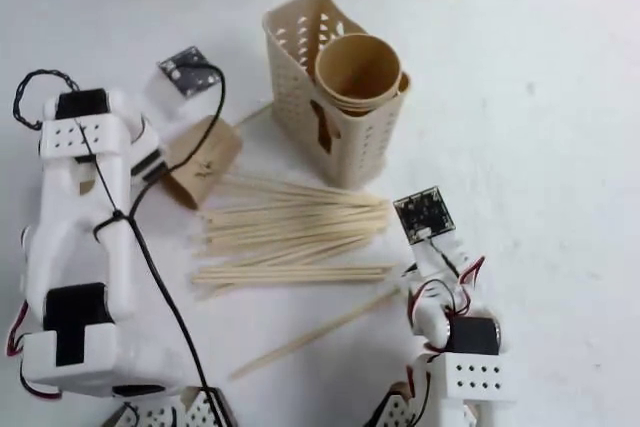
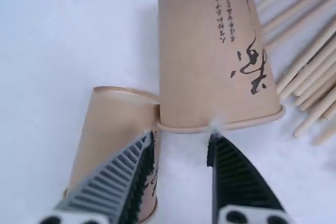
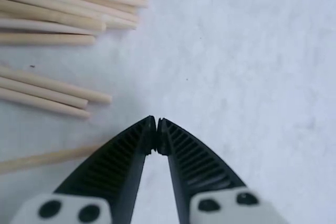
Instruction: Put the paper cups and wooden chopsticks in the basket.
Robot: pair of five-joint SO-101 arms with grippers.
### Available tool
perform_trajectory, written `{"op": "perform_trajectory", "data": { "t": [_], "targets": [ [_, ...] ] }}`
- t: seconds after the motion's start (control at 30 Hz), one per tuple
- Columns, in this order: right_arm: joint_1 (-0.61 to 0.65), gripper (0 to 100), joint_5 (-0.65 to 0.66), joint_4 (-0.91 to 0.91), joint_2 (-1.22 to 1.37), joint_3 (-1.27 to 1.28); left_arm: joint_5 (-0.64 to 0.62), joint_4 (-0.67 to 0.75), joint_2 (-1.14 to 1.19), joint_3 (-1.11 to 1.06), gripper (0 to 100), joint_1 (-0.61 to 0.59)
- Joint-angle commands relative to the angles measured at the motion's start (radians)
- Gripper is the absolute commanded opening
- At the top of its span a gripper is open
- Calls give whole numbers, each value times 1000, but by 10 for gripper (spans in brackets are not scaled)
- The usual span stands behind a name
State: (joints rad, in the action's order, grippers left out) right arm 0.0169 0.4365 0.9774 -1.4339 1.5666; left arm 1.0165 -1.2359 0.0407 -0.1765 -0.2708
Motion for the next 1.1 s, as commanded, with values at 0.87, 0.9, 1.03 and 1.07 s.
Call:
{"op": "perform_trajectory", "data": {
  "t": [0.87, 0.9, 1.03, 1.07],
  "targets": [
    [1, 18, 9, -19, -13, -6, 29, -292, -185, 160, 173, 27],
    [1, 18, 9, -19, -13, -6, 29, -278, -232, 114, 173, 27],
    [1, 18, 9, -19, -13, -6, 29, -129, -407, -110, 177, 21],
    [-2, 18, 9, -19, -13, -6, 29, -84, -440, -169, 177, 21]
  ]
}}
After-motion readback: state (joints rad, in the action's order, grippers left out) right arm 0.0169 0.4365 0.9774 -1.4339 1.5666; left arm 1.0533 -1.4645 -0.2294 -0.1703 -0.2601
